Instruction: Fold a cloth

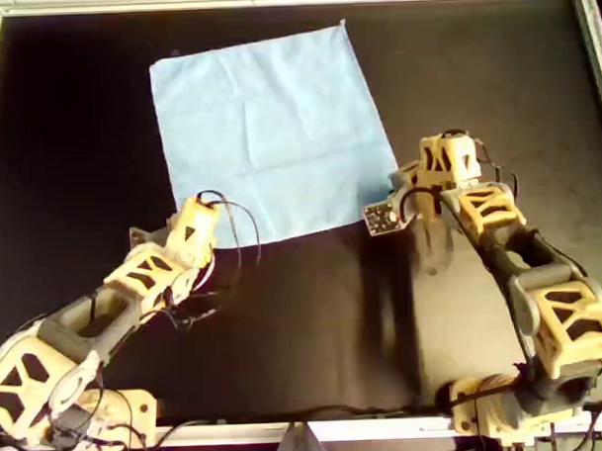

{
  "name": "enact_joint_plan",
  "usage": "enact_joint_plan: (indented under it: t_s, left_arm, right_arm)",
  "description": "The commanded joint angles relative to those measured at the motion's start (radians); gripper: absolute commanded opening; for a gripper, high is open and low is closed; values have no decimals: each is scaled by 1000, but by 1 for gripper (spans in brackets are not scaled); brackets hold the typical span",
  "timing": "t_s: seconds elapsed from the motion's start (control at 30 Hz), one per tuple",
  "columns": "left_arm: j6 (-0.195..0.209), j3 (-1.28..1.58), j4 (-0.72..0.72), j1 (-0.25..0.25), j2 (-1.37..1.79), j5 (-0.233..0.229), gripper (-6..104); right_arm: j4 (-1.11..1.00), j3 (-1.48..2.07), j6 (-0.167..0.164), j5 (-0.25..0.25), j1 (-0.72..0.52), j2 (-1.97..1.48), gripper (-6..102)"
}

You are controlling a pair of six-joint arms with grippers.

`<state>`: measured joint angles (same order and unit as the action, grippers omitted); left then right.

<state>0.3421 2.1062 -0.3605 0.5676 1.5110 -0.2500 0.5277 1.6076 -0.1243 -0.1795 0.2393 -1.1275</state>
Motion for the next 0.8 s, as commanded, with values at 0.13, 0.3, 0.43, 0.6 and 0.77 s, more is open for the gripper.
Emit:
enact_joint_plan:
  t_s: [0.13,0.3,0.43,0.6,0.77]
  left_arm:
    - [-3,-8,8,6,12,-3,-1]
    - [-3,5,3,6,15,-3,-1]
    - [-5,6,-12,6,17,-5,-1]
    - [-5,6,-14,6,20,-5,-1]
    - [-5,28,-15,5,98,-5,-1]
  right_arm:
    - [20,-32,6,-6,3,-38,1]
    - [21,-18,6,-6,2,-43,1]
    - [21,54,6,-6,3,-104,1]
    - [21,212,6,-6,2,-288,1]
    - [21,327,6,-8,3,-390,1]
